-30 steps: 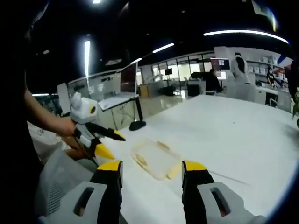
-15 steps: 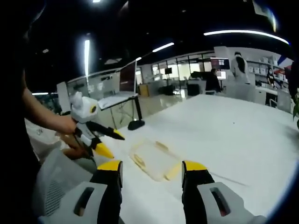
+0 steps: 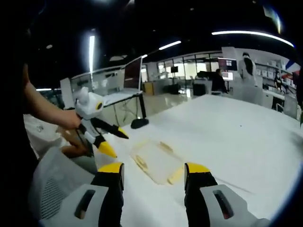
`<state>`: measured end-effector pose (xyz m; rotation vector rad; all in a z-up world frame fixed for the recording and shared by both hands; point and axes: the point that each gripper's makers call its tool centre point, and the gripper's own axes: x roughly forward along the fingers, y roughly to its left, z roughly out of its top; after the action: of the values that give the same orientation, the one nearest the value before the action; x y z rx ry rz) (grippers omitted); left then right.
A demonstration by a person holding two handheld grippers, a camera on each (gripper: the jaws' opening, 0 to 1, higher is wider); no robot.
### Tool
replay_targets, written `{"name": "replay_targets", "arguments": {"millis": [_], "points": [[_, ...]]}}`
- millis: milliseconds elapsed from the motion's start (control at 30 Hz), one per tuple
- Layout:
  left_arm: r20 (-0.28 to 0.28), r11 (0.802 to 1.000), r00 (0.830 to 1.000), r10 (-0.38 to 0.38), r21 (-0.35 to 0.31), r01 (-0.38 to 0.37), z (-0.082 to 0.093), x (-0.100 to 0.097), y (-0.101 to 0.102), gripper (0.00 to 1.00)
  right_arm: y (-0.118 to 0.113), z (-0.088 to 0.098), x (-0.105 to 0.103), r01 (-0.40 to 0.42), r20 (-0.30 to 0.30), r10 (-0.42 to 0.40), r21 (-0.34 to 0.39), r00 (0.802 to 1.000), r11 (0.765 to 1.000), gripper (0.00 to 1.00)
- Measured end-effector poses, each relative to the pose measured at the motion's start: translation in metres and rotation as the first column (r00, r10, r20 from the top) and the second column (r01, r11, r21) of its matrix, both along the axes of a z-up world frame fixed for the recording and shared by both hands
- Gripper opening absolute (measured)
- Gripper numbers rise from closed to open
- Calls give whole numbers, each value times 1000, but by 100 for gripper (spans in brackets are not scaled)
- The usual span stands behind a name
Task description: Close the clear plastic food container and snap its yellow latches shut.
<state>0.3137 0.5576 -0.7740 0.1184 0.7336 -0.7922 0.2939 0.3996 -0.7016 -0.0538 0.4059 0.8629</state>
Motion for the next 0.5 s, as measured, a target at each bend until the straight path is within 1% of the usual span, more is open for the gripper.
{"name": "replay_targets", "arguments": {"millis": [133,267,400,500], "points": [[-5,1000,1000,-16,10,16,-2,1,2,68,2,-3,1,-6,-3,6,-10,1000,1000,50],[-5,999,1000,-21,27,21,-4,6,9,68,5,-8,1,-21,-9,21,-26,1000,999,51],[-13,999,1000,-24,31,24,-4,10,12,68,9,-10,3,-34,-10,33,-41,999,999,51],[-19,998,999,-40,55,41,-7,11,15,68,10,-12,6,-41,-10,40,-56,999,998,51]]}}
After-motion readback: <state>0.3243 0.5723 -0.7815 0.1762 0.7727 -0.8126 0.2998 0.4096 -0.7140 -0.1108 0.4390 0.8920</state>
